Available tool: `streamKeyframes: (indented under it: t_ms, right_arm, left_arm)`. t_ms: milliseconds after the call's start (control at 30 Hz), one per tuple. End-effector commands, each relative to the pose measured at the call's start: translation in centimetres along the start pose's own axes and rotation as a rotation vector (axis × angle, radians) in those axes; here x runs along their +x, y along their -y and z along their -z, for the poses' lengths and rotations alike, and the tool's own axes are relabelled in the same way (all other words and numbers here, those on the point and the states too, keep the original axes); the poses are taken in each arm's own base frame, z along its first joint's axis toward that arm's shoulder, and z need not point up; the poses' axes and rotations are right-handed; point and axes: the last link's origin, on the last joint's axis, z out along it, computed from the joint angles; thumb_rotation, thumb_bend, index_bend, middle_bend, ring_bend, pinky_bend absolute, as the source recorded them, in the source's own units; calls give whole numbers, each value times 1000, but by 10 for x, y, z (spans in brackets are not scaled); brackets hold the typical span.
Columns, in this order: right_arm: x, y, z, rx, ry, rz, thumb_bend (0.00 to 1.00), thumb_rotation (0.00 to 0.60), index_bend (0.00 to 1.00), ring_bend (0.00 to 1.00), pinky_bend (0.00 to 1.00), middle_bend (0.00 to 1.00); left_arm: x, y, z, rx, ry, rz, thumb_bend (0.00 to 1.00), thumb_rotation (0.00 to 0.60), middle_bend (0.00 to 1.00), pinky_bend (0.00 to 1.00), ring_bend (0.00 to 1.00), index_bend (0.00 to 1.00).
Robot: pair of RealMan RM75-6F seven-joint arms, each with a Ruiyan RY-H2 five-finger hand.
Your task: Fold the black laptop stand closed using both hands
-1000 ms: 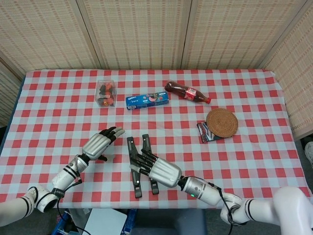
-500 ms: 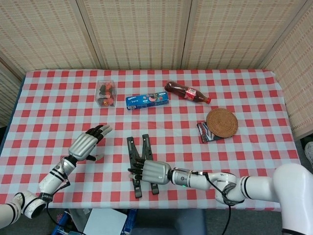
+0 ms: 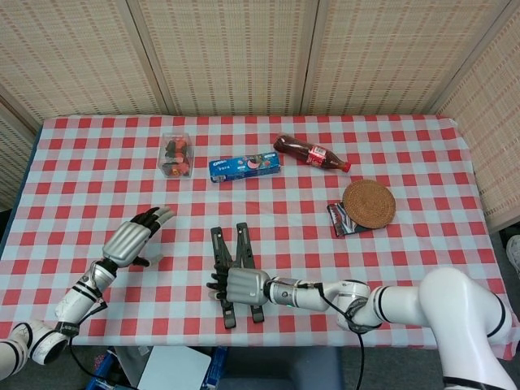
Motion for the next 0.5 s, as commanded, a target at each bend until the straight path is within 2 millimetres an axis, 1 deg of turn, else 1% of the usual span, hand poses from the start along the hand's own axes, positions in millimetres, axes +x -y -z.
streamKeyframes:
  t_ms: [33, 267, 333, 433, 467, 500]
  right_arm:
    - [0, 0, -3, 4, 10, 7, 11, 600, 0, 0, 0, 0]
    - [-3, -1, -9, 7, 36, 14, 93, 600, 0, 0, 0, 1]
    - [-3, -1, -10, 6, 35, 7, 118, 600, 0, 0, 0, 17]
    - [-1, -1, -11, 1, 26, 1, 167, 600, 25, 0, 0, 97]
    - [-1, -2, -12, -2, 21, -5, 178, 600, 47, 0, 0, 118]
    - [0, -2, -12, -4, 16, -9, 197, 600, 96, 0, 0, 157]
  left_arm:
    - [-1, 2, 1, 3, -2, 3, 257, 600, 0, 163, 0, 0]
    - [-1, 4, 2, -1, -9, 6, 257, 600, 0, 163, 0, 0]
    - [-1, 4, 2, -1, -12, 8, 257, 600, 0, 163, 0, 0]
    - [-1, 4, 3, -2, -12, 8, 257, 600, 0, 163, 0, 0]
    - [-1, 5, 3, -2, -12, 7, 257, 600, 0, 163, 0, 0]
    - [-2, 5, 3, -3, -12, 7, 257, 600, 0, 163, 0, 0]
